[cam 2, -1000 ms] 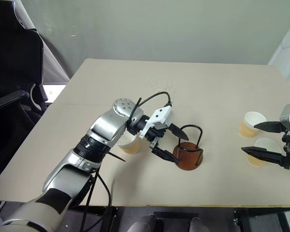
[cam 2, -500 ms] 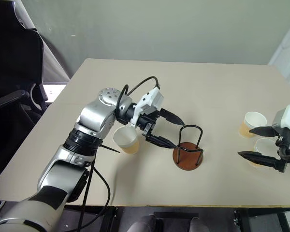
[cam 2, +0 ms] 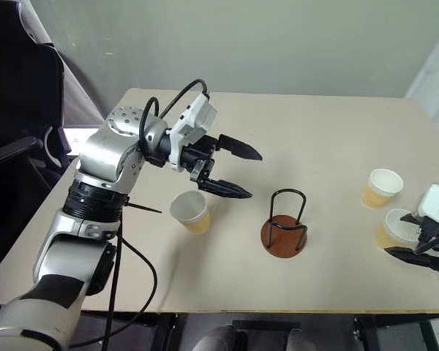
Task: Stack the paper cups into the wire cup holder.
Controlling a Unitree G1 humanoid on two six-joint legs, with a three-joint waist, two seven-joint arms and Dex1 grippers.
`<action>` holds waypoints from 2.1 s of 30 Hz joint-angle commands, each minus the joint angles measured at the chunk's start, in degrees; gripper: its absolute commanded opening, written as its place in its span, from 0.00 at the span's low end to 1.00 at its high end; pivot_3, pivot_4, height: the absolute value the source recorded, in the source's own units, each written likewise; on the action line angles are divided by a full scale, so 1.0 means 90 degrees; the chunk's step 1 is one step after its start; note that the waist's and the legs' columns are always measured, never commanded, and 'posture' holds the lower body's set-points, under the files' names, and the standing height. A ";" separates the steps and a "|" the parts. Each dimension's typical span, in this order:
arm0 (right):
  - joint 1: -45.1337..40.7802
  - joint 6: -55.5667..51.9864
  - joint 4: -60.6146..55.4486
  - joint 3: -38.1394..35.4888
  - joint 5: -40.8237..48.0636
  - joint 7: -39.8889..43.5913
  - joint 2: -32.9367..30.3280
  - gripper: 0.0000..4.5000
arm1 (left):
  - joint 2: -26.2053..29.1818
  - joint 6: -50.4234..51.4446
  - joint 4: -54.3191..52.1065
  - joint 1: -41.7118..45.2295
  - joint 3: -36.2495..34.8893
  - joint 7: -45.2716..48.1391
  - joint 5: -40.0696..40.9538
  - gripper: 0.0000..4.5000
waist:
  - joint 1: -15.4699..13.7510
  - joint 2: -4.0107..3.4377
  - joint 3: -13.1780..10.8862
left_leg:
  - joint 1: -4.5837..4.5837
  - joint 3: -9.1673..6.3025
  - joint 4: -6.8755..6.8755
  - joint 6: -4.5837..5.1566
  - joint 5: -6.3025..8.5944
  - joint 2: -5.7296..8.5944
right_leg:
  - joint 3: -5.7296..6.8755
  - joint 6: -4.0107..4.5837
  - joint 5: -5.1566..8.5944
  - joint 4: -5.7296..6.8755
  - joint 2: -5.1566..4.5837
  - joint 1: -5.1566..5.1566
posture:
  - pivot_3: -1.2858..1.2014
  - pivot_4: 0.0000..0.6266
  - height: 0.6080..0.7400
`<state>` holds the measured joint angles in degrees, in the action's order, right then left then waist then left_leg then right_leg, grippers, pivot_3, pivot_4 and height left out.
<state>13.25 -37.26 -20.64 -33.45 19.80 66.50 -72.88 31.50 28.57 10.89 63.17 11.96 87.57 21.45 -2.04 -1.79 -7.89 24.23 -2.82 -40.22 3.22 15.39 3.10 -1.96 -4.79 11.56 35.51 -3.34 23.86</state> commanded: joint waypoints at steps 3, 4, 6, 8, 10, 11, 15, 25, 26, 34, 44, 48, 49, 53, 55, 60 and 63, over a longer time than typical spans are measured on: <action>-0.0309 0.0569 0.0473 0.0474 -0.0429 0.0091 -0.0257 0.91 | 0.0402 -0.0099 -0.0424 -0.0181 -0.0081 0.0272 0.0101 1.00 | 0.0037 -0.0001 0.0001 | -0.0003 0.0001 0.0002 0.0000 0.0000 0.0000 | -0.0001 0.0000 0.0000 0.0002 0.0000 0.0000 | 0.52 0.24 1.00; -0.0360 0.0618 0.0534 0.0544 -0.0455 0.0111 -0.0261 0.91 | 0.0433 -0.0101 -0.0445 -0.0197 -0.0070 0.0272 0.0099 1.00 | 0.0035 -0.0001 0.0001 | -0.0003 0.0002 0.0002 0.0000 0.0000 0.0000 | -0.0001 0.0000 0.0000 0.0002 0.0000 0.0000 | 0.52 0.24 1.00; -0.0559 0.0795 0.0763 0.0882 -0.0572 0.0118 -0.0310 0.91 | 0.0524 -0.0104 -0.0505 -0.0259 -0.0079 0.0254 0.0092 1.00 | 0.0028 -0.0001 0.0001 | -0.0002 0.0000 0.0001 0.0000 0.0000 0.0000 | -0.0001 0.0000 0.0000 0.0000 0.0000 -0.0001 | 0.52 0.24 1.00; -0.0747 0.0950 0.0958 0.1192 -0.0677 0.0150 -0.0363 0.91 | 0.0592 -0.0086 -0.0561 -0.0315 -0.0099 0.0223 0.0099 1.00 | 0.0031 -0.0001 0.0001 | -0.0002 0.0002 0.0000 0.0000 0.0000 0.0000 | -0.0001 0.0000 0.0000 -0.0001 0.0000 -0.0002 | 0.52 0.24 1.00; -0.0912 0.1070 0.1123 0.1417 -0.0760 0.0188 -0.0391 0.91 | 0.0630 -0.0053 -0.0619 -0.0366 -0.0111 0.0181 0.0117 1.00 | 0.0031 -0.0001 0.0000 | -0.0001 0.0001 0.0001 0.0001 0.0000 0.0000 | 0.0000 0.0000 0.0000 -0.0002 0.0000 -0.0001 | 0.52 0.24 1.00; -0.0988 0.1128 0.1210 0.1524 -0.0805 0.0210 -0.0407 0.91 | 0.0643 -0.0041 -0.0646 -0.0388 -0.0113 0.0155 0.0125 1.00 | 0.0026 -0.0001 0.0000 | -0.0001 0.0001 0.0002 0.0001 0.0000 0.0000 | 0.0000 0.0000 0.0000 -0.0002 0.0000 0.0000 | 0.52 0.24 1.00; -0.1227 0.1454 0.1488 0.1887 -0.1010 0.0309 -0.0459 0.77 | 0.0702 -0.0008 -0.0734 -0.0464 -0.0116 0.0075 0.0139 1.00 | 0.0031 -0.0001 0.0001 | -0.0001 -0.0001 0.0002 0.0001 0.0000 0.0000 | 0.0001 0.0000 0.0000 -0.0002 0.0000 -0.0001 | 0.52 0.24 1.00; -0.1474 0.1365 0.1335 0.1851 -0.0925 0.0626 -0.0594 0.01 | 0.0841 -0.0061 -0.0775 -0.0583 -0.0107 0.0067 0.0094 1.00 | 0.0037 -0.0001 0.0001 | -0.0001 0.0001 0.0004 0.0000 0.0000 -0.0001 | 0.0000 0.0000 0.0000 -0.0003 0.0000 -0.0001 | 0.52 0.24 1.00; -0.1437 0.1208 0.1191 0.1709 -0.0825 0.0674 -0.0575 0.01 | 0.0882 -0.0098 -0.0759 -0.0599 -0.0102 0.0088 0.0072 1.00 | 0.0036 -0.0001 0.0000 | -0.0001 0.0001 0.0004 0.0000 0.0001 -0.0001 | 0.0000 0.0000 0.0000 -0.0003 0.0000 -0.0001 | 0.52 0.24 1.00; -0.1191 -0.0184 -0.0428 0.0180 -0.0217 0.0950 -0.0417 0.01 | 0.1139 -0.0232 -0.0584 -0.0676 -0.0162 0.0111 0.0024 1.00 | 0.0038 -0.0001 0.0000 | 0.0001 -0.0001 0.0007 -0.0002 0.0001 -0.0001 | 0.0001 0.0006 0.0003 -0.0007 0.0000 -0.0001 | 0.52 0.24 1.00; -0.4487 -0.1278 -0.1400 0.1193 0.2123 0.0100 -0.1119 0.01 | 0.1181 -0.0270 -0.0401 -0.0504 -0.0143 0.0270 0.0048 1.00 | 0.0094 0.0026 0.0008 | -0.0006 -0.0009 0.0018 -0.0021 0.0009 -0.0025 | 0.0010 0.0030 0.0021 -0.0008 0.0018 0.0003 | 0.52 0.24 1.00; -0.5432 -0.1350 -0.1453 0.2107 0.2479 -0.0112 -0.0974 0.01 | 0.1141 -0.0269 -0.0335 -0.0429 -0.0127 0.0285 0.0042 1.00 | 0.0071 0.0018 0.0004 | 0.0008 -0.0010 0.0014 -0.0014 0.0011 -0.0010 | 0.0005 0.0019 0.0019 -0.0018 0.0008 0.0015 | 0.52 0.24 1.00; -0.5580 -0.1426 -0.1523 0.2276 0.2589 -0.0159 -0.0889 0.01 | 0.1132 -0.0271 -0.0325 -0.0424 -0.0122 0.0287 0.0039 1.00 | 0.0071 0.0019 0.0005 | 0.0013 -0.0015 0.0015 -0.0014 0.0012 -0.0010 | 0.0006 0.0016 0.0021 -0.0020 0.0008 0.0016 | 0.52 0.24 1.00; -0.5961 -0.1670 -0.1746 0.2829 0.2822 -0.0319 -0.0556 0.01 | 0.1108 -0.0266 -0.0331 -0.0432 -0.0113 0.0280 0.0036 1.00 | 0.0072 0.0018 0.0004 | 0.0015 -0.0021 0.0018 -0.0012 0.0013 -0.0014 | 0.0010 0.0014 0.0024 -0.0026 0.0013 0.0017 | 0.52 0.24 1.00; -0.6047 -0.1704 -0.1784 0.2994 0.2807 -0.0279 -0.0530 0.01 | 0.1108 -0.0256 -0.0342 -0.0441 -0.0114 0.0280 0.0037 1.00 | 0.0067 0.0018 0.0004 | 0.0018 -0.0022 0.0019 -0.0012 0.0013 -0.0013 | 0.0009 0.0013 0.0025 -0.0029 0.0012 0.0020 | 0.52 0.24 1.00; -0.6331 -0.1861 -0.2013 0.3221 0.3024 -0.0154 -0.0552 0.01 | 0.1115 -0.0256 -0.0352 -0.0448 -0.0104 0.0293 0.0030 1.00 | 0.0066 0.0019 0.0004 | 0.0025 -0.0024 0.0018 -0.0011 0.0013 -0.0013 | 0.0012 0.0013 0.0025 -0.0037 0.0012 0.0021 | 0.52 0.24 1.00; -0.6472 -0.1760 -0.2150 0.3479 0.2796 -0.0114 -0.0579 0.01 | 0.1108 -0.0251 -0.0368 -0.0462 -0.0108 0.0284 0.0037 1.00 | 0.0070 0.0019 0.0004 | 0.0025 -0.0026 0.0019 -0.0011 0.0013 -0.0013 | 0.0013 0.0014 0.0026 -0.0036 0.0012 0.0021 | 0.52 0.24 1.00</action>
<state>-43.70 -53.88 -39.03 -2.14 45.82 65.16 -77.24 41.33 26.64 8.82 57.79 12.02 89.39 21.17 -1.42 -1.63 -7.85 24.46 -3.07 -40.05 3.12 15.51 2.98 -1.85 -4.66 11.79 35.19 -3.24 24.05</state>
